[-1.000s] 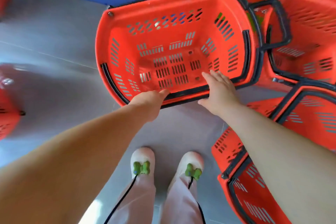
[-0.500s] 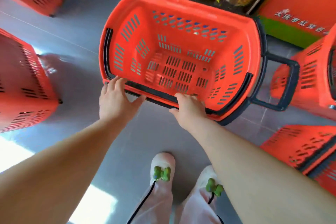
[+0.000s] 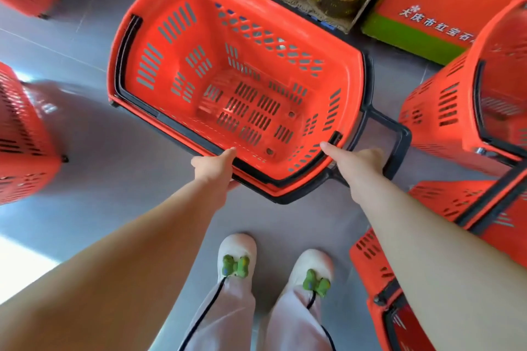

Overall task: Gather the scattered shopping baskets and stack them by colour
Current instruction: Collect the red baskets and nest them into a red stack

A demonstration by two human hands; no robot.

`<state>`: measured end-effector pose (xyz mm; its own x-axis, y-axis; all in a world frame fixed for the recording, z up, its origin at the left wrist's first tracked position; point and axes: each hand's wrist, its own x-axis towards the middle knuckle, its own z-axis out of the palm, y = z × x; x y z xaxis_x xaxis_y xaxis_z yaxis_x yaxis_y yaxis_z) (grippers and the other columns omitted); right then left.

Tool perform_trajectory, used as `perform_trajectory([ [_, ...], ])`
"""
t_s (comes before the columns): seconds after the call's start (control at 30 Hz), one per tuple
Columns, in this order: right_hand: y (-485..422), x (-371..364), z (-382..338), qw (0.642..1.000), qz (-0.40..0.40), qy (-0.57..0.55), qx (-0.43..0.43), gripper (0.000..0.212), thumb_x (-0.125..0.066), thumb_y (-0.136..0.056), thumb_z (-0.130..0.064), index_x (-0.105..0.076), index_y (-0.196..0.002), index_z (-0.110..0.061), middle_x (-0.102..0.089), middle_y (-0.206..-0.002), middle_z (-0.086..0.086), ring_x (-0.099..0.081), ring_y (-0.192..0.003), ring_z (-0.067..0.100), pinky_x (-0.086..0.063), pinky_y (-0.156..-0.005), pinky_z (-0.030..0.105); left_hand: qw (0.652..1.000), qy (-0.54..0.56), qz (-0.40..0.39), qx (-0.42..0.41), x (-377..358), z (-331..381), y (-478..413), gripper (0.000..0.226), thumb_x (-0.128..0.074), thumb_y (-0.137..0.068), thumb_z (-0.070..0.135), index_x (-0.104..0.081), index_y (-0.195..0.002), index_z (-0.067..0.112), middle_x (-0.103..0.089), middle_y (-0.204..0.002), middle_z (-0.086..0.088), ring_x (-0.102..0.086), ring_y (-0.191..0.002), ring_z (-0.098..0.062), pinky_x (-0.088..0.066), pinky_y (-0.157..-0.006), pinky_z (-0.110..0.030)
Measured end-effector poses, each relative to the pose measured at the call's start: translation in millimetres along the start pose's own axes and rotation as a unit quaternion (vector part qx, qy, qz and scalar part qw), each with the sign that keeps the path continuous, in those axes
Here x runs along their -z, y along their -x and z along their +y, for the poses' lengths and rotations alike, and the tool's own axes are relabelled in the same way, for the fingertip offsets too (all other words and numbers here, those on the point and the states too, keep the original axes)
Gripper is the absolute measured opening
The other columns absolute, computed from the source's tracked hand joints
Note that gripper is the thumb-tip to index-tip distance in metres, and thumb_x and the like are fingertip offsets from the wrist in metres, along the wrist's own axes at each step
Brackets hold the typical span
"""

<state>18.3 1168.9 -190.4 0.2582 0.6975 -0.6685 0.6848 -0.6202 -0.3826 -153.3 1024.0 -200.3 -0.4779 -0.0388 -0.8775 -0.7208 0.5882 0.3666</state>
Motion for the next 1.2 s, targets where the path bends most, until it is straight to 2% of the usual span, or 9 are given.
perform_trajectory([
  [0.07,-11,4,-1,0.992,-0.114,-0.058,-0.012,0.094,-0.090,-0.046,-0.044,-0.045,-0.120,-0.007,-0.059,-0.117,0.009,-0.060,-0.096,0.023,-0.046,-0.087,0.037,0.999,0.040,-0.006,0.000,3,1,-3,0.047,-0.069,-0.075,0.020,-0.053,-0.117,0.006,-0.067,-0.114,-0.016,-0.069,-0.093,-0.028,-0.059,-0.079,-0.046],
  [0.17,-22,5,-2,0.961,-0.236,-0.138,-0.053,0.085,-0.090,-0.042,-0.040,-0.058,-0.116,-0.015,-0.066,-0.113,0.009,-0.063,-0.102,0.031,-0.051,-0.091,0.051,0.996,0.083,-0.008,-0.023,10,12,-2,0.038,-0.070,-0.069,0.006,-0.060,-0.106,0.004,-0.068,-0.100,-0.018,-0.070,-0.083,-0.029,-0.060,-0.066,-0.044],
  [0.3,-16,2,-7,0.926,-0.278,-0.233,-0.106,0.012,-0.071,-0.072,-0.010,-0.063,-0.078,-0.015,-0.064,-0.064,0.002,-0.061,-0.059,0.019,-0.056,-0.052,0.027,0.993,0.087,-0.010,-0.085,18,40,13,0.030,-0.068,-0.068,-0.003,-0.061,-0.096,0.005,-0.060,-0.083,-0.015,-0.064,-0.072,-0.027,-0.059,-0.053,-0.041],
  [0.43,15,15,-14,0.900,-0.291,-0.300,-0.124,0.014,-0.066,-0.074,0.000,-0.060,-0.075,-0.013,-0.065,-0.049,0.001,-0.064,-0.044,0.015,-0.049,-0.042,0.022,0.990,0.078,0.022,-0.113,37,64,46,0.024,-0.068,-0.069,-0.002,-0.056,-0.086,0.011,-0.059,-0.079,-0.012,-0.063,-0.065,-0.024,-0.058,-0.056,-0.038],
  [0.53,47,44,-39,0.896,-0.311,-0.296,-0.112,0.010,-0.068,-0.075,-0.008,-0.061,-0.080,-0.013,-0.069,-0.054,0.004,-0.068,-0.049,0.020,-0.054,-0.047,0.036,0.990,0.093,0.021,-0.101,62,77,84,0.022,-0.067,-0.071,-0.003,-0.058,-0.088,0.009,-0.060,-0.085,-0.013,-0.064,-0.067,-0.024,-0.059,-0.053,-0.036],
  [0.7,105,104,-91,0.908,-0.322,-0.262,-0.058,0.005,-0.069,-0.077,-0.012,-0.065,-0.074,-0.009,-0.072,-0.060,0.011,-0.069,-0.051,0.028,-0.055,-0.045,0.044,0.986,0.108,0.028,-0.123,99,98,160,0.018,-0.067,-0.074,-0.003,-0.055,-0.072,0.009,-0.057,-0.058,-0.005,-0.058,-0.033,-0.010,-0.047,-0.034,-0.022],
  [0.87,180,172,-114,0.920,-0.324,-0.219,-0.019,0.023,-0.048,-0.077,-0.004,-0.045,-0.056,-0.010,-0.049,-0.032,0.004,-0.054,-0.033,0.018,-0.050,-0.051,0.035,0.978,0.128,0.024,-0.161,135,118,260,0.016,-0.064,-0.074,-0.002,-0.054,-0.083,0.008,-0.060,-0.071,-0.008,-0.062,-0.055,-0.018,-0.054,-0.040,-0.027],
  [1.03,280,236,-132,0.904,-0.344,-0.251,0.029,0.023,-0.040,-0.073,-0.001,-0.036,-0.053,-0.012,-0.043,-0.038,0.004,-0.048,-0.041,0.021,-0.048,-0.063,0.035,0.958,0.147,0.052,-0.239,195,129,371,0.016,-0.070,-0.070,0.005,-0.059,-0.080,0.011,-0.058,-0.064,-0.004,-0.061,-0.042,-0.010,-0.058,-0.055,-0.029],
  [1.2,360,254,-155,0.875,-0.389,-0.282,0.055,0.022,-0.036,-0.076,-0.002,-0.036,-0.056,-0.011,-0.042,-0.048,0.009,-0.051,-0.041,0.022,-0.053,-0.041,0.034,0.929,0.228,0.007,-0.291,248,127,433,0.027,-0.083,-0.071,0.025,-0.068,-0.091,0.014,-0.074,-0.069,0.000,-0.071,-0.062,-0.016,-0.060,-0.060,-0.031],
])
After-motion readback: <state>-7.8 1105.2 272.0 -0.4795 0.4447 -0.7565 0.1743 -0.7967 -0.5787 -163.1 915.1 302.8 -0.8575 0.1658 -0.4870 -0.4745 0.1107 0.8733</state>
